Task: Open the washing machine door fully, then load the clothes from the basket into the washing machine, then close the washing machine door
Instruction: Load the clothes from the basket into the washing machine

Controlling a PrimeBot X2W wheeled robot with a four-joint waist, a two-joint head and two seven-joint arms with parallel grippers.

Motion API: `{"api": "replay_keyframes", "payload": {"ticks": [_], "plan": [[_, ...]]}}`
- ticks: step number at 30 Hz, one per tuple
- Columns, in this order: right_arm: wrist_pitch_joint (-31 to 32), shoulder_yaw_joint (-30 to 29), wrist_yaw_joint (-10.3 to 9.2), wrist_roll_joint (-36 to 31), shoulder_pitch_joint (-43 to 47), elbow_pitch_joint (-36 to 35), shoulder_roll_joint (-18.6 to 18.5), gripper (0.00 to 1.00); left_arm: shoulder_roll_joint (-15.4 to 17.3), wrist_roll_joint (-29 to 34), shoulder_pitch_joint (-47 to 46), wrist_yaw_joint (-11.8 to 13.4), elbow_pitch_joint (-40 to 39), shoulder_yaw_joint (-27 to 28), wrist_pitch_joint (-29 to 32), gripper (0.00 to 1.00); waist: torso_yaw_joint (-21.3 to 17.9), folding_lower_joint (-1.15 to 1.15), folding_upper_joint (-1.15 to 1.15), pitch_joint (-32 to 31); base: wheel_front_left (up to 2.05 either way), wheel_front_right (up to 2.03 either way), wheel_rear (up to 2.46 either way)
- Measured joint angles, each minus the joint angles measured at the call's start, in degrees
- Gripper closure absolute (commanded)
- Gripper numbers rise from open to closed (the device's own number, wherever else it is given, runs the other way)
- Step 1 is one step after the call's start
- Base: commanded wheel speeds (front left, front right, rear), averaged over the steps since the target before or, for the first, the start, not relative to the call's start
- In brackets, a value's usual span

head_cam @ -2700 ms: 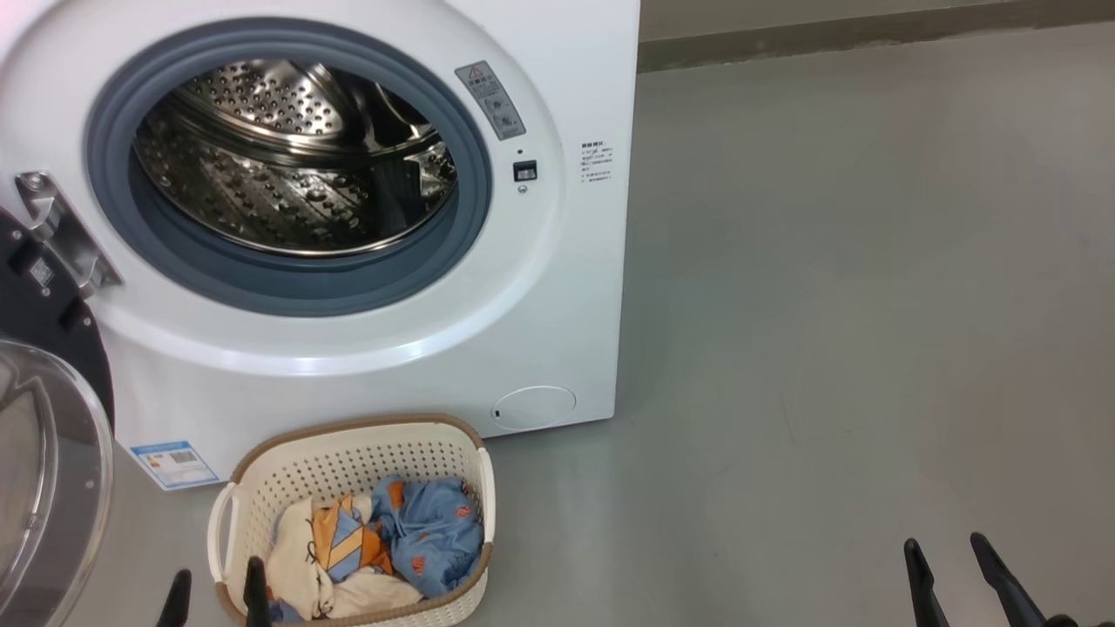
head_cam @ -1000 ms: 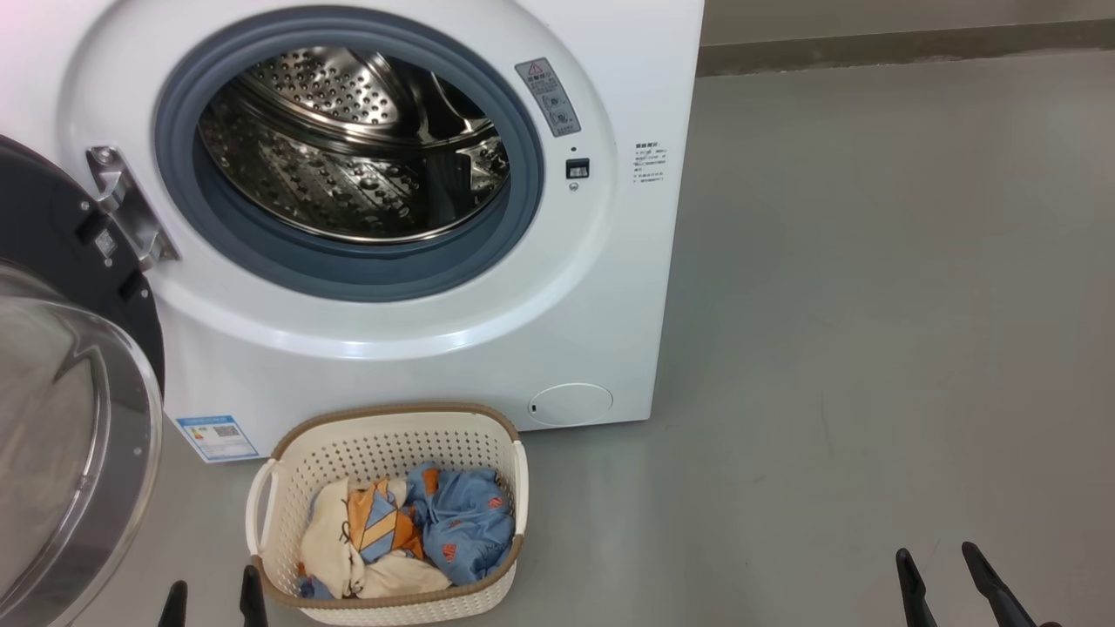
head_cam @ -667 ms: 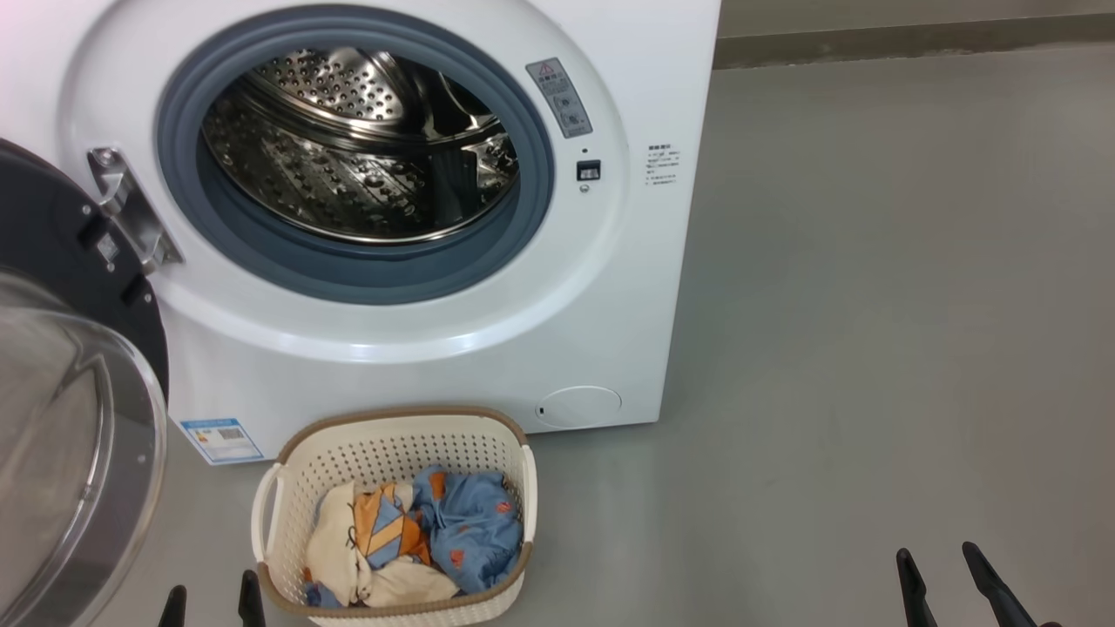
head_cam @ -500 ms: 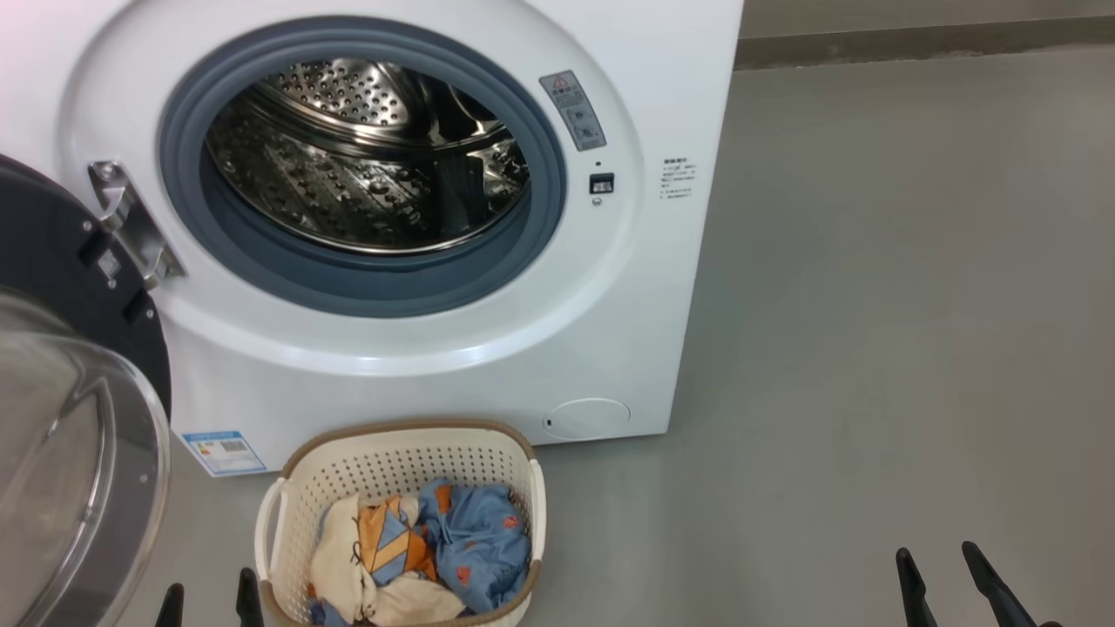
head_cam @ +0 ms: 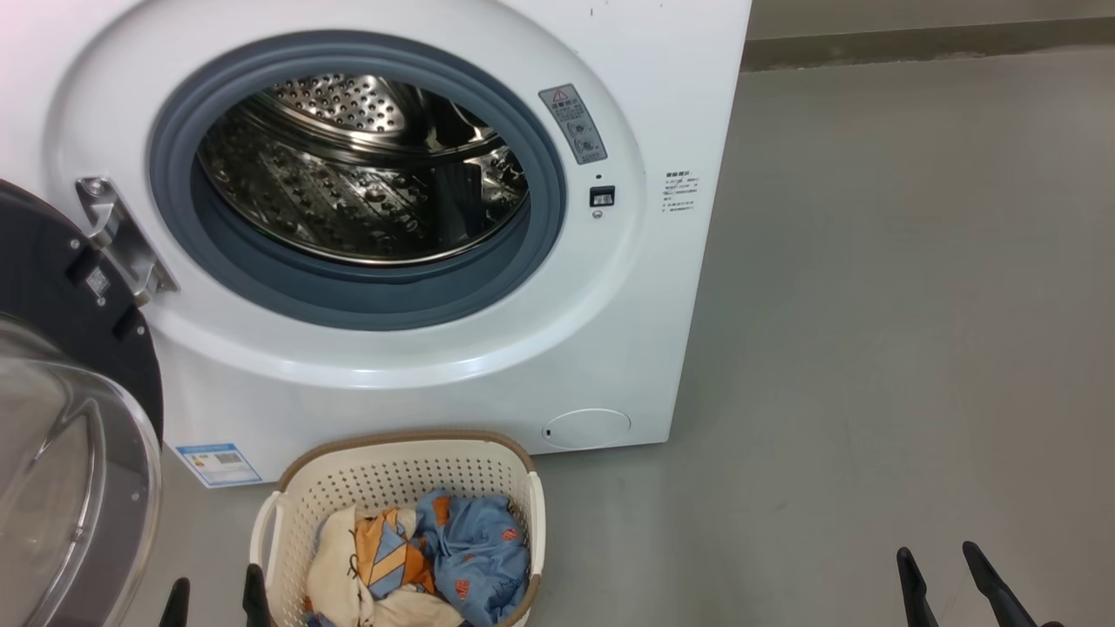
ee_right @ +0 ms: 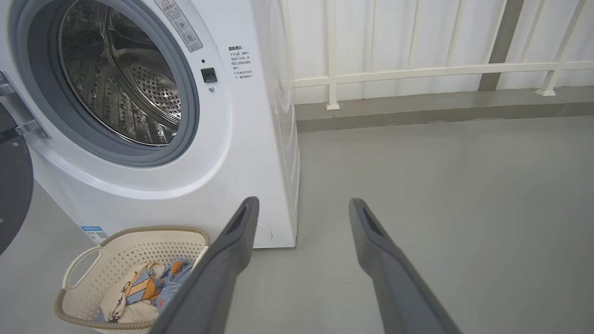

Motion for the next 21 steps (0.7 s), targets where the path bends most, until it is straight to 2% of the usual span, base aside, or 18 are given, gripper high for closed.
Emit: {"api": "replay_keyframes", "payload": {"ticks": [15,21], "plan": [[0.00,0.94,0.00,1.11,-1.41,0.43,0.55,0.00,0.01,-0.64,-0.21,-0.03,-0.58,-1.52,0.00,0.00,-1.23,0.00,0.00,2.39,0.00,0.00,0.00],[0.00,2.49,0.00,2.02,-3.36,0.83,1.40,0.00,0.00,-0.08,-3.86,0.02,3.35,-3.91,0.00,0.00,-2.32,0.00,0.00,5.60,0.00,0.00,0.00]]}}
